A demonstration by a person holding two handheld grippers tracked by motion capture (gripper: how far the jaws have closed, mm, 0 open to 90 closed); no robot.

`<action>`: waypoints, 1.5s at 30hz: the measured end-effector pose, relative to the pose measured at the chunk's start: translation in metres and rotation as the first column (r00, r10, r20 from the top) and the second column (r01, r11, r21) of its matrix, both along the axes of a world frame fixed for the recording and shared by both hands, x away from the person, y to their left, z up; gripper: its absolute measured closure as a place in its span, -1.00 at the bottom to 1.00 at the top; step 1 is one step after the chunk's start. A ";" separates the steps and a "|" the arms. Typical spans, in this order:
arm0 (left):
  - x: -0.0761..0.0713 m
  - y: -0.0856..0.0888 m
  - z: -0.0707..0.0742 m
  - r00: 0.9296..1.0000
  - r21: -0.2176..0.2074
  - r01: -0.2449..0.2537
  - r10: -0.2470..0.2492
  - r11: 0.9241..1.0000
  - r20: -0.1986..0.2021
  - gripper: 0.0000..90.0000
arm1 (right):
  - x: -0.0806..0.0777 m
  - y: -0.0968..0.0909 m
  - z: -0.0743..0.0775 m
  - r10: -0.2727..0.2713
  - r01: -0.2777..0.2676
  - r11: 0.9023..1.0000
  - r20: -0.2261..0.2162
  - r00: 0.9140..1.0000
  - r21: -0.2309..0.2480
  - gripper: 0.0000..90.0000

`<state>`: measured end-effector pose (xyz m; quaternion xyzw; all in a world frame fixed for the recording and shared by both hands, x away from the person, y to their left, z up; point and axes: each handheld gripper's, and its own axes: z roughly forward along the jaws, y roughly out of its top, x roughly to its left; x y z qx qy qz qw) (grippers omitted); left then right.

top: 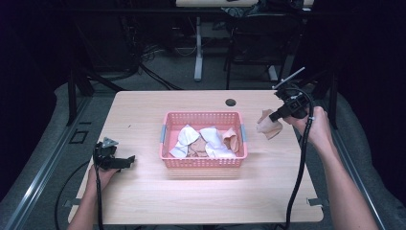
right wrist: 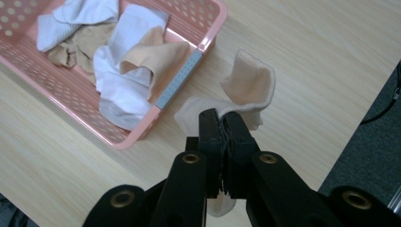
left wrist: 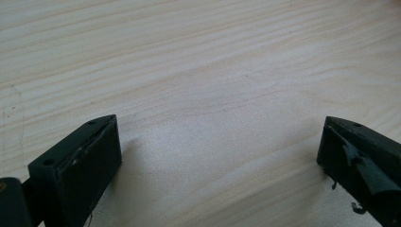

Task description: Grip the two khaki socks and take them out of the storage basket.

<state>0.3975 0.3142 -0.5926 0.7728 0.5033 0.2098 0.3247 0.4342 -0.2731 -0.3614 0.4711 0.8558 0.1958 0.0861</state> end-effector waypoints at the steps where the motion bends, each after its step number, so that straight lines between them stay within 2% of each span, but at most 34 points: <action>1: 0.000 0.000 0.000 1.000 0.000 0.000 0.000 1.000 0.000 -0.99 | 0.000 -0.002 -0.001 -0.006 0.006 1.000 -0.004 1.000 0.002 0.95; 14: 0.000 0.000 0.000 1.000 0.000 -0.002 0.002 1.000 -0.001 -0.99 | 0.004 -0.017 -0.030 -0.040 0.041 0.999 -0.041 0.998 0.006 0.95; 21: 0.000 0.000 0.000 1.000 -0.001 -0.002 0.002 1.000 -0.001 -0.99 | 0.006 -0.017 -0.051 -0.049 0.047 0.999 -0.070 0.996 -0.027 0.95; 24: 0.000 0.000 0.000 1.000 -0.001 -0.003 0.003 1.000 -0.001 -0.99 | 0.006 -0.017 -0.061 -0.047 0.045 0.999 -0.084 0.995 -0.027 0.95; 28: 0.000 0.000 0.000 1.000 0.000 -0.003 0.003 1.000 -0.001 -0.99 | 0.005 -0.019 -0.072 -0.049 0.050 0.999 -0.087 0.995 0.007 0.95; 31: 0.000 0.000 0.000 1.000 0.000 -0.003 0.003 1.000 -0.001 -0.99 | 0.005 -0.021 -0.082 -0.054 0.052 0.998 -0.115 0.992 -0.018 0.95; 36: 0.000 0.000 0.000 1.000 -0.001 -0.003 0.003 1.000 0.000 -0.99 | 0.006 -0.024 -0.088 -0.058 0.059 0.998 -0.122 0.991 -0.003 0.95; 45: 0.000 0.000 0.000 1.000 -0.001 -0.002 0.002 1.000 -0.001 -0.99 | 0.010 -0.022 -0.098 -0.054 0.054 0.999 -0.144 0.988 -0.004 0.95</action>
